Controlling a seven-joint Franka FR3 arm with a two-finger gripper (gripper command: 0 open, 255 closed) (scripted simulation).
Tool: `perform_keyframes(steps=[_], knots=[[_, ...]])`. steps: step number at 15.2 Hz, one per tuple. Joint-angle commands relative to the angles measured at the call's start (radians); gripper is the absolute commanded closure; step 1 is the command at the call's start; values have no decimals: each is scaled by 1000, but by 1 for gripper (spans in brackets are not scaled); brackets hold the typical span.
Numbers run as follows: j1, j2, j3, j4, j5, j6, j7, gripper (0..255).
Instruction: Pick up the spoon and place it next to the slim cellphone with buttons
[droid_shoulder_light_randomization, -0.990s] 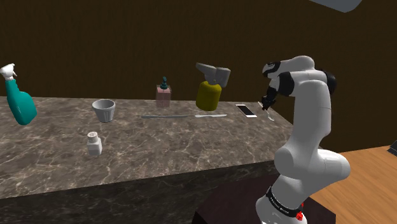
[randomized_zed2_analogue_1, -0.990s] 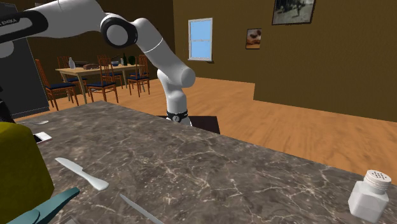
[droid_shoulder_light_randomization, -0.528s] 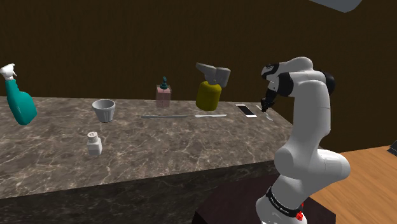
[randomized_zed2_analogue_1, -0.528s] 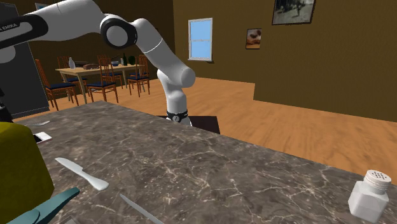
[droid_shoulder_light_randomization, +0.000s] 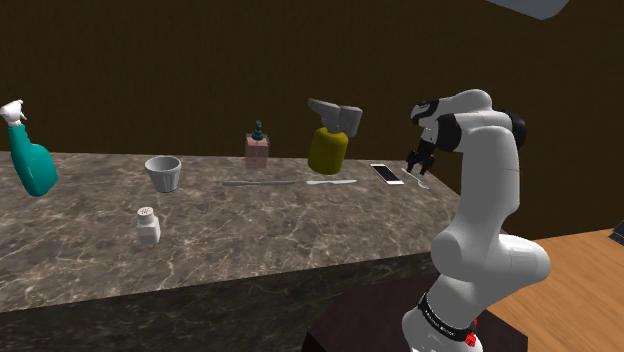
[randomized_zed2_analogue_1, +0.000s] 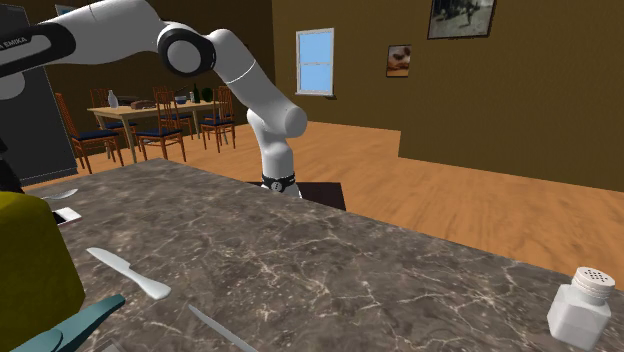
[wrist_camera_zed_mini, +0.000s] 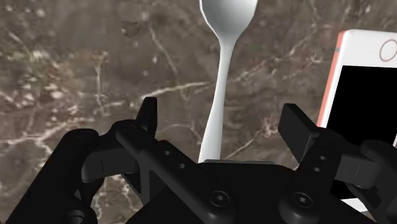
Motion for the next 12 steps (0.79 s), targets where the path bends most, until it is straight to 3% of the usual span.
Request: perform_keyframes(steps=[1,5,12], knots=[[0,1,0,1,0,0,0,0],[-30,18,-1,158,-3,-136,14,0],[-30,18,-1,158,-3,-136,14,0]])
